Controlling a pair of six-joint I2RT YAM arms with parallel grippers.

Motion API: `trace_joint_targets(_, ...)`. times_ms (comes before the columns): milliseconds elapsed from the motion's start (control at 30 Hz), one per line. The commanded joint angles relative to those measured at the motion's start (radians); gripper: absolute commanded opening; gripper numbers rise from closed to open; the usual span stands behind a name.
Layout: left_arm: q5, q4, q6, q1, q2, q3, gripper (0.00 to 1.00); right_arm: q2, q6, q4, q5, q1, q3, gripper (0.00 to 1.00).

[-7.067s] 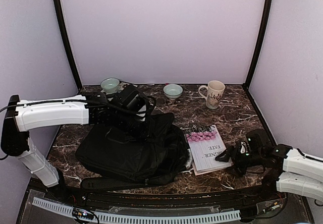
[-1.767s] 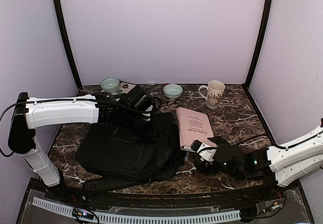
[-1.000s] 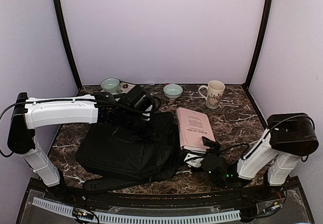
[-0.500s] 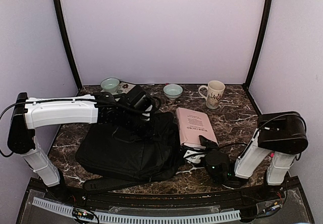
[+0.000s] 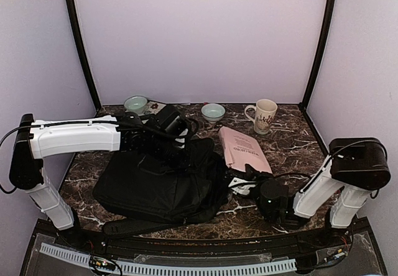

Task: Pack the student bag
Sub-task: Pick up the book from the center of the board, then place the book in the largest pocket of the bag.

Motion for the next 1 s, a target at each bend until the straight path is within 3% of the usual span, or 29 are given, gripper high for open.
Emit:
trace_joint_targets(0, 0.030, 0.035, 0.018, -0.009, -0.026, 0.040, 0.00, -0.121, -0.002, -0.038, 0.094, 0.018, 0.036, 0.00)
trace_joint_targets(233, 0.008, 0.029, 0.024, -0.006, -0.046, 0.044, 0.00, -0.384, 0.143, -0.422, 0.102, 0.038, 0.143, 0.00)
trace_joint_targets(500, -0.026, 0.024, 0.019, -0.001, -0.073, 0.048, 0.00, -0.635, 0.449, -0.901, 0.073, 0.039, 0.270, 0.00)
trace_joint_targets(767, -0.042, 0.049, 0.009, -0.001, -0.093, 0.030, 0.00, -0.733, 0.771, -1.286, 0.044, 0.039, 0.401, 0.00)
trace_joint_targets(967, -0.047, 0.048, 0.008, -0.002, -0.096, 0.028, 0.00, -0.767, 0.944, -1.447, -0.001, 0.038, 0.484, 0.00)
